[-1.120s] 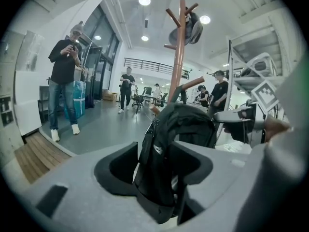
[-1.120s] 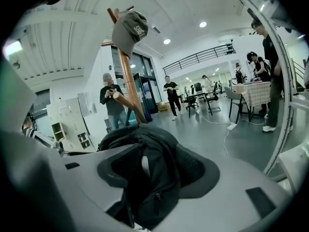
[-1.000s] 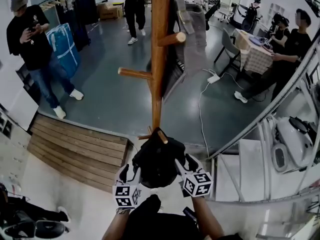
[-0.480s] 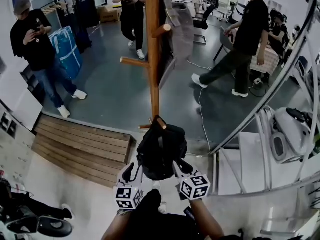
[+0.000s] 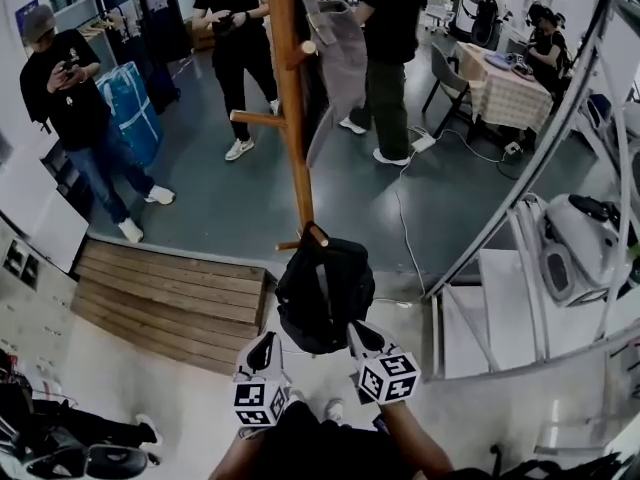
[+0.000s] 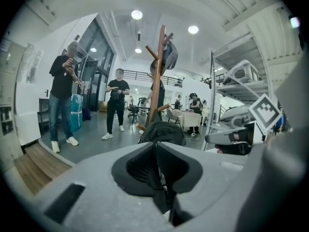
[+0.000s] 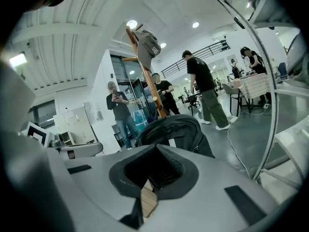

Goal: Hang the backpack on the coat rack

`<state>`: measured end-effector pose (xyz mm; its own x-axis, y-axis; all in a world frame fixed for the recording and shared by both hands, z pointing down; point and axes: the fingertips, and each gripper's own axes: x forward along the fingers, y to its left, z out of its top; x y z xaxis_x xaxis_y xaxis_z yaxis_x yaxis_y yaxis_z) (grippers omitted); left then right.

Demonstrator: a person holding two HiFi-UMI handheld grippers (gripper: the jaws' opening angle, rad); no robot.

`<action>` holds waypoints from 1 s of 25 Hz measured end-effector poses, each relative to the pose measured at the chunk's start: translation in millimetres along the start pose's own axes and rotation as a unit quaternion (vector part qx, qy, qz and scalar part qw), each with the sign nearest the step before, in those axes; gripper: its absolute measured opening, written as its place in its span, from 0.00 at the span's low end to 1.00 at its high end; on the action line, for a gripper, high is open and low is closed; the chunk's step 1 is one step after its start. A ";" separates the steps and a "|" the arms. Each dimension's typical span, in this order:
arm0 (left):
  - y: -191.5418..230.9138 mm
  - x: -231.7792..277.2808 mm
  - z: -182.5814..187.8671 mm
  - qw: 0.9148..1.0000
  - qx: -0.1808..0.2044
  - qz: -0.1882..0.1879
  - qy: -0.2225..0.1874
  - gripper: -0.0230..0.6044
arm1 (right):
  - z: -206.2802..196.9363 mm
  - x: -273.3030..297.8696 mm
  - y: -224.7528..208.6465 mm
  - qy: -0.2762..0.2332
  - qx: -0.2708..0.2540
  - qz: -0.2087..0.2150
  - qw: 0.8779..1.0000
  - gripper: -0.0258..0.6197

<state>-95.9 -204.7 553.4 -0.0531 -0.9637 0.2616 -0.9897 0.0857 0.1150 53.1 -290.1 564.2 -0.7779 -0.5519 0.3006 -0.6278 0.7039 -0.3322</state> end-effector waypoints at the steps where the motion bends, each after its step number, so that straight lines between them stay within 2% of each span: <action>1: -1.3 -0.4 0.7 1.000 0.004 -0.001 -0.003 0.09 | -0.3 -1.4 0.8 -0.001 0.001 -0.002 1.000 0.06; 8: -4.6 -6.1 7.9 0.999 0.023 -0.020 -0.018 0.09 | 0.5 -6.4 18.2 -0.006 -0.012 -0.023 1.000 0.06; 13: -1.6 -13.9 13.2 0.999 0.020 -0.036 -0.024 0.09 | -1.1 -19.1 42.4 -0.016 -0.021 -0.031 0.999 0.06; 25: 2.1 -45.2 -1.6 0.998 0.016 -0.067 -0.014 0.09 | -15.0 -40.9 84.2 -0.032 -0.020 -0.049 0.998 0.06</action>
<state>-95.4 -160.6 543.4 0.0760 -0.9727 0.2194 -0.9919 -0.0514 0.1160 32.5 -201.6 537.4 -0.7144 -0.6453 0.2705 -0.6997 0.6626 -0.2671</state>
